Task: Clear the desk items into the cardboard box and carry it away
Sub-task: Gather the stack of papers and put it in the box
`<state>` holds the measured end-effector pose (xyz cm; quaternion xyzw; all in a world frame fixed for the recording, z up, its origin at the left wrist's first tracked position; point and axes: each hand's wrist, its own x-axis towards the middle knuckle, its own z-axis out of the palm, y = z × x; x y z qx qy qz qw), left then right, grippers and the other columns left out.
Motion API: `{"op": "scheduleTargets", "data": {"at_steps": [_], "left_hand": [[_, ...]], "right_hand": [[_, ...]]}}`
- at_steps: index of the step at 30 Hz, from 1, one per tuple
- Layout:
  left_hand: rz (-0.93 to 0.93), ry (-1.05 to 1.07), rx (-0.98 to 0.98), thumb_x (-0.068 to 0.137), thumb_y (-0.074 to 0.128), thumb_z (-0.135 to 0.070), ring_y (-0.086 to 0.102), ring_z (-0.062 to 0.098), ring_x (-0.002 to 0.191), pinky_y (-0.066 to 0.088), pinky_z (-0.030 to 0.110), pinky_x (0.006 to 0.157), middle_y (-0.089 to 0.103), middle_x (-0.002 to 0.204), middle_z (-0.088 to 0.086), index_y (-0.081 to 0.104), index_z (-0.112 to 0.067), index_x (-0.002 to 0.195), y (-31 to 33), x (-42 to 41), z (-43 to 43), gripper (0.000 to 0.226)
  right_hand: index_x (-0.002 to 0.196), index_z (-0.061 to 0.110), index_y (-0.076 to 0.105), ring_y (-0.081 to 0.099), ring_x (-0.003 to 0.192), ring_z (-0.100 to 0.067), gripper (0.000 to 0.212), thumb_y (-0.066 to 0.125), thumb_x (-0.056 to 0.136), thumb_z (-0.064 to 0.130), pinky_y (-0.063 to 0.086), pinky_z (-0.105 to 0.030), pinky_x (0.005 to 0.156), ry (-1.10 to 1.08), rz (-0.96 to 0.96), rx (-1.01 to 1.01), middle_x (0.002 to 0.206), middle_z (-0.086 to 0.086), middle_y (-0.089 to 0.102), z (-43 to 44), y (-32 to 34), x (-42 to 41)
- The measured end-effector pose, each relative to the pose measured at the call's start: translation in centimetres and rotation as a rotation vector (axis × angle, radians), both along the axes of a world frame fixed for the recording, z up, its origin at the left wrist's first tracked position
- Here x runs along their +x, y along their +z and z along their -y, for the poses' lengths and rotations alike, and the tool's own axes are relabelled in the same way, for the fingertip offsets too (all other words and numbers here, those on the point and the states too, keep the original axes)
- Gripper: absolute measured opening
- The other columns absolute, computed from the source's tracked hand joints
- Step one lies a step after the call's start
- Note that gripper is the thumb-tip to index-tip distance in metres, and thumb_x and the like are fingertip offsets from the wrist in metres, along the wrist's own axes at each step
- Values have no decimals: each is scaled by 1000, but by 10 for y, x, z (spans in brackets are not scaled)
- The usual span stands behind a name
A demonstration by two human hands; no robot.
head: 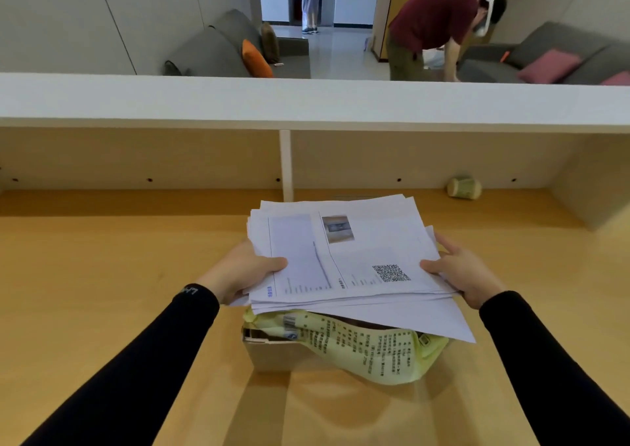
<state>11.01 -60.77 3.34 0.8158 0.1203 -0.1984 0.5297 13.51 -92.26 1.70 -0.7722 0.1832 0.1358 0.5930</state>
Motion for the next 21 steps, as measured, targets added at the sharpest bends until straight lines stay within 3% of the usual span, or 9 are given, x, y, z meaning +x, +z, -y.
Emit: {"op": "scheduleTargets", "data": {"at_steps": [3,8,10,11,13,14,15,18,21], "left_hand": [[0,-23,-5,93,58,-17,67,9,69,51,18,50,68,84,-5,54,-29,89,1,4,27,13],[-39,-47,51,92,57,-21,70,14,78,56,26,64,70,90,-3,56,-24,102,2,9,35,10],[-99,-74,138,89,60,-30,70,17,79,58,31,68,71,94,2,49,-14,126,5,15,34,41],[-124,-63,204,87,62,-33,69,19,85,57,32,71,69,103,5,32,-9,141,7,19,34,66],[-65,-22,404,86,63,-34,51,30,123,48,38,93,42,144,14,-5,-5,149,14,24,36,98],[24,-13,496,87,62,-34,32,33,138,37,41,105,22,155,16,-6,-5,150,18,26,37,98],[128,-29,566,88,60,-34,22,33,142,30,42,109,15,157,15,3,-6,150,23,28,40,89],[372,-134,611,91,53,-36,41,27,131,38,38,101,41,146,9,37,-13,141,38,37,57,58],[405,-318,499,91,53,-38,53,21,120,43,33,95,55,136,3,48,-17,135,46,49,86,49]], "right_hand": [[146,22,33,65,80,-26,70,58,86,-3,53,-33,64,0,-27,-24,111,-10,64,25,2,3],[132,23,49,66,52,-12,53,60,85,1,46,-16,36,-17,-36,-67,102,-9,66,35,7,-1],[132,20,52,65,60,-15,50,61,85,4,48,-18,40,-20,-36,-98,98,-7,68,34,8,-2],[133,19,52,63,63,-17,50,61,85,6,49,-19,41,-25,-37,-106,95,-6,69,33,9,-3],[136,17,48,62,66,-17,52,62,86,14,48,-18,38,-50,-30,-102,93,-6,67,32,12,-4],[138,15,45,62,68,-17,55,62,87,20,48,-18,39,-65,-24,-111,97,-7,66,32,14,-6],[140,14,41,63,75,-19,58,61,88,25,52,-22,44,-79,-17,-129,101,-8,65,34,16,-7],[143,11,37,60,106,-27,62,60,88,29,51,-40,80,-130,13,-133,123,-14,61,42,20,-9],[141,11,40,58,107,-22,57,60,89,24,49,-34,82,-177,61,-101,129,-12,57,53,26,-9]]}}
